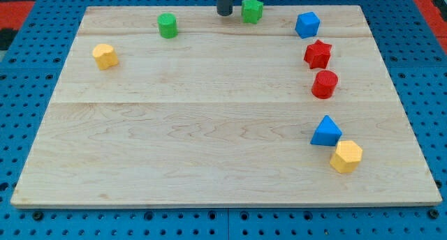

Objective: Move your arm towards the green circle

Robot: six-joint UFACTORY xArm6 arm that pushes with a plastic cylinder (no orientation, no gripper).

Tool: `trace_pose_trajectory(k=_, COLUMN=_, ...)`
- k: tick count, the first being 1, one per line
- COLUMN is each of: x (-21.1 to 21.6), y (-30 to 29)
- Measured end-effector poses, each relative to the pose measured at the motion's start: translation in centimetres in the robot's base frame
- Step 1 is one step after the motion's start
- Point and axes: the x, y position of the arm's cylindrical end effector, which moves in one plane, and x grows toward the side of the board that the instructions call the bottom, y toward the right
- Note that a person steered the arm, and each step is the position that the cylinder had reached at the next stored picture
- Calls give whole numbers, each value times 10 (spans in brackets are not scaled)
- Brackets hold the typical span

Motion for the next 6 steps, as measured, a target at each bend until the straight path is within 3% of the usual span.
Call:
trace_pose_trajectory(k=2, x=-5, y=105)
trace_pose_trajectory(k=3, x=-5, y=124)
trace_pose_trajectory(k=6, x=-9, y=3)
